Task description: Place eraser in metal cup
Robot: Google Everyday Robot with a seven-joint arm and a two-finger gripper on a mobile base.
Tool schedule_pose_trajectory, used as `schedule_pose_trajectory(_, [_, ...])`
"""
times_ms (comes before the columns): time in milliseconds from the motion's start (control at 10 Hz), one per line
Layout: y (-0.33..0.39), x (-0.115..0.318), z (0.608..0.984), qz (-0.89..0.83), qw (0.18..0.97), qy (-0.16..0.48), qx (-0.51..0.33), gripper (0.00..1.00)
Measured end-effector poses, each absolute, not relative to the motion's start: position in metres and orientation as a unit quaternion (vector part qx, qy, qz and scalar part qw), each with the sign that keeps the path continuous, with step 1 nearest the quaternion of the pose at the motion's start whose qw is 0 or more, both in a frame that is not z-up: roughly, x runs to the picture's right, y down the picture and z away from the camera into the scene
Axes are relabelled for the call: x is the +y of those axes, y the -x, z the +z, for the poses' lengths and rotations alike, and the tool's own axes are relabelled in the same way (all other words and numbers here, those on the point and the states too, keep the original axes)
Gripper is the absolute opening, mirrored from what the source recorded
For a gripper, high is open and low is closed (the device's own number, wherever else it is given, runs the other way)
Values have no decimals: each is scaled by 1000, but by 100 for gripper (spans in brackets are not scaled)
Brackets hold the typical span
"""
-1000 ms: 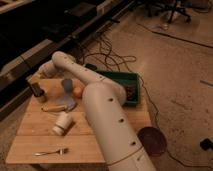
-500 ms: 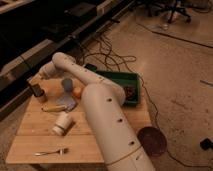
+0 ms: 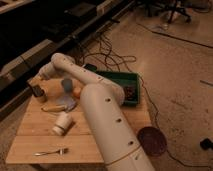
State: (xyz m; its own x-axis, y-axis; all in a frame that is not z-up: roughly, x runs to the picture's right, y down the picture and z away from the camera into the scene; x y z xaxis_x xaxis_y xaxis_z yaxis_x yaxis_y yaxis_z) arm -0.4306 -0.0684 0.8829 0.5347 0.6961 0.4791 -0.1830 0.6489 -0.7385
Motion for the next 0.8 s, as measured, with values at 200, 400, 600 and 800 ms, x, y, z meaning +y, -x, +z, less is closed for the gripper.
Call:
schedule_pose_trajectory(200, [430,-67,883,269,816,319,-399,59])
schedule_pose_trajectory(400, [430,-67,883,268,816,320,-399,76])
schedule_pose_trajectory(600, [431,-67,882,268,816,320,-399,80])
schedule_pose_trajectory(800, [431,-67,882,268,816,320,-399,80])
